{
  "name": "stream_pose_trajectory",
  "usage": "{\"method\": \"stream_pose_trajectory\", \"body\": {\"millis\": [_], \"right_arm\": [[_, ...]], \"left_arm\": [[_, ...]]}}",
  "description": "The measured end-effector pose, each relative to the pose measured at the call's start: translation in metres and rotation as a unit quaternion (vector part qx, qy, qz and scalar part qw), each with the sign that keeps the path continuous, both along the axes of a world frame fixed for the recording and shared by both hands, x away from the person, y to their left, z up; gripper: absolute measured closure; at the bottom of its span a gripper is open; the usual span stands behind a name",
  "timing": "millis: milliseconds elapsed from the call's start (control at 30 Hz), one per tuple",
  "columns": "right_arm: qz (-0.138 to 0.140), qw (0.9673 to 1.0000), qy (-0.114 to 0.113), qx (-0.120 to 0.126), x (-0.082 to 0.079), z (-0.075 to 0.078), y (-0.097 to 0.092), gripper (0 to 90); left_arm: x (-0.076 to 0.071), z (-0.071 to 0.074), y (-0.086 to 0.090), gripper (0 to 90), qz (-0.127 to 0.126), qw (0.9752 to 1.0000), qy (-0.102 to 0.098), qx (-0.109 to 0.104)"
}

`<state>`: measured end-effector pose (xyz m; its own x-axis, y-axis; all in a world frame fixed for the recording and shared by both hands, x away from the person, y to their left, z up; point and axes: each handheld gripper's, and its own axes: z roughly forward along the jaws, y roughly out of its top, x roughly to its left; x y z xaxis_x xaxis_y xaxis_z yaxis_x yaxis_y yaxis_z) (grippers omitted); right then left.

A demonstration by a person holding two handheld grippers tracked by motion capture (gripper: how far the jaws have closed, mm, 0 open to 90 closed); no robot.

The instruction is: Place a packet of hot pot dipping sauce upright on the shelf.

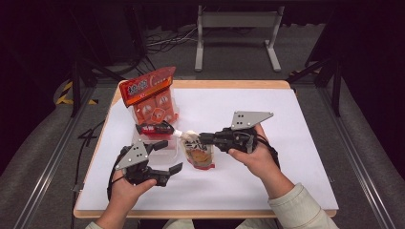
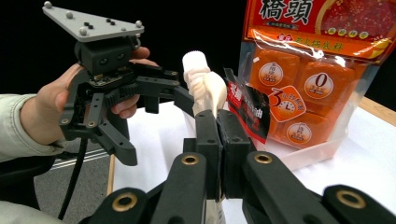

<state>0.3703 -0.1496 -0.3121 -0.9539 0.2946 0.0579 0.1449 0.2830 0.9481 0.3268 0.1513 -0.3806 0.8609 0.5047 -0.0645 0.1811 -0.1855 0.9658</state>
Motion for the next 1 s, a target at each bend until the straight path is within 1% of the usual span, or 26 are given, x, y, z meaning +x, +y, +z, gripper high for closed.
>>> {"method": "stream_pose_trajectory", "body": {"millis": [33,100,267,367,467,533,600,633,700,733,767,867,900,933,967,1000], "right_arm": [[0.002,1.0,0.0,0.001,0.0,0.0,0.001,89.3],[0.006,1.0,-0.002,0.004,-0.001,0.001,0.002,89.3],[0.011,0.9999,-0.005,0.005,-0.003,0.001,0.008,89.3],[0.015,0.9998,-0.007,0.004,-0.004,0.001,0.011,89.3],[0.021,0.9997,-0.008,0.007,-0.005,0.001,0.015,89.3],[0.022,0.9997,-0.011,0.009,-0.006,0.001,0.017,89.3],[0.024,0.9996,-0.013,0.01,-0.006,0.001,0.017,89.3],[0.024,0.9996,-0.014,0.011,-0.006,0.001,0.018,89.3],[0.025,0.9995,-0.016,0.015,-0.006,0.001,0.018,89.3],[0.025,0.9994,-0.018,0.015,-0.007,0.001,0.018,89.2],[0.024,0.9994,-0.019,0.016,-0.007,0.002,0.017,89.3],[0.022,0.9994,-0.021,0.018,-0.007,0.002,0.016,89.3],[0.021,0.9994,-0.022,0.019,-0.007,0.002,0.015,89.2],[0.019,0.9993,-0.023,0.022,-0.007,0.002,0.014,89.2],[0.017,0.9993,-0.023,0.023,-0.007,0.001,0.013,89.2],[0.016,0.9993,-0.023,0.024,-0.008,0.001,0.013,89.1]], "left_arm": [[0.001,0.0,-0.001,12.6,-0.003,1.0,0.001,0.002],[0.004,0.0,-0.003,13.4,-0.008,0.9999,0.008,-0.001],[0.008,0.001,-0.01,16.1,-0.025,0.9996,0.009,-0.006],[0.011,0.002,-0.015,18.2,-0.036,0.9992,0.01,-0.012],[0.014,0.003,-0.019,21.6,-0.049,0.9987,0.012,-0.011],[0.015,0.002,-0.022,27.4,-0.06,0.998,0.016,-0.015],[0.016,0.002,-0.023,37.5,-0.069,0.9973,0.015,-0.018],[0.017,0.002,-0.023,44.0,-0.075,0.9969,0.013,-0.018],[0.017,0.003,-0.023,52.8,-0.072,0.9973,0.008,-0.009],[0.018,0.004,-0.021,59.4,-0.075,0.9972,0.008,-0.004],[0.018,0.004,-0.021,64.1,-0.08,0.9967,0.012,-0.01],[0.019,0.004,-0.019,70.0,-0.085,0.9961,0.016,-0.016],[0.019,0.004,-0.019,70.0,-0.091,0.9955,0.019,-0.019],[0.019,0.005,-0.019,76.5,-0.094,0.9953,0.017,-0.018],[0.019,0.006,-0.019,78.5,-0.102,0.9947,0.012,-0.01],[0.02,0.007,-0.019,80.7,-0.107,0.9942,0.012,-0.007]]}}
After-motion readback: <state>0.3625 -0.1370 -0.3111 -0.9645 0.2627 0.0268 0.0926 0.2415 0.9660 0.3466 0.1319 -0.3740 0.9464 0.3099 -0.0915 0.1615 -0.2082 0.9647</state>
